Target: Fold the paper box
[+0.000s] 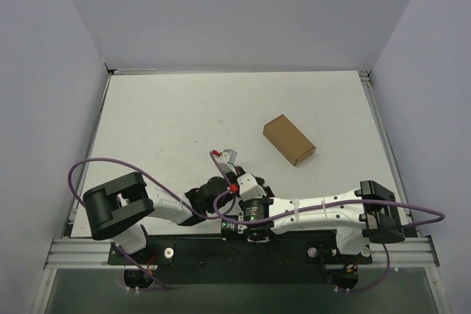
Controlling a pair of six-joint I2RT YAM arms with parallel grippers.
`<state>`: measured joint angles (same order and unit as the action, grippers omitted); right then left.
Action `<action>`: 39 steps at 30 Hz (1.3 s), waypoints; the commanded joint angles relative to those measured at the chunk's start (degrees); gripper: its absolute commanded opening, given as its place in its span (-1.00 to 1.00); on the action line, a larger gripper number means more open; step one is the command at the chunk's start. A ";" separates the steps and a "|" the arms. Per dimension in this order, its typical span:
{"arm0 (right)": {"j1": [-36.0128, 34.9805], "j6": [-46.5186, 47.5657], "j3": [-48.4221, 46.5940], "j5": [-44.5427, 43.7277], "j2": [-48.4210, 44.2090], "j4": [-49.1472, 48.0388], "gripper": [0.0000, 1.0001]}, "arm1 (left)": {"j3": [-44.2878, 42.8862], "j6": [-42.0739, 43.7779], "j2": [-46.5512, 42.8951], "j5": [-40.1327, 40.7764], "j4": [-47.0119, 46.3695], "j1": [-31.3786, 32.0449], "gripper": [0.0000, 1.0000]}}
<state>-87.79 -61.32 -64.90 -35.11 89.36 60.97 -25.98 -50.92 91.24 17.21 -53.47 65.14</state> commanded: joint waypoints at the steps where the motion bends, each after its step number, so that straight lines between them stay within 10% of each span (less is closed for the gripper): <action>1: -0.54 2.69 -2.16 -2.85 -0.07 -0.33 -0.07 | 2.42 3.02 5.09 -2.53 18.49 1.04 -0.61; 10: 0.43 3.75 -2.25 -8.03 -0.15 0.11 0.27 | 2.60 3.01 5.17 -2.62 17.88 1.12 -0.61; 28: -1.07 5.42 0.92 -13.67 7.32 -4.28 0.00 | 2.16 3.19 4.74 -3.06 18.23 1.39 -0.61; 39: -2.12 -1.78 10.84 -10.15 -3.38 -8.67 0.20 | -3.46 5.82 2.89 -3.15 27.54 -0.37 -0.61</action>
<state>-87.92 -66.00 -58.63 -48.31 89.86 52.03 -28.53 -51.05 91.46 16.23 -49.89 65.01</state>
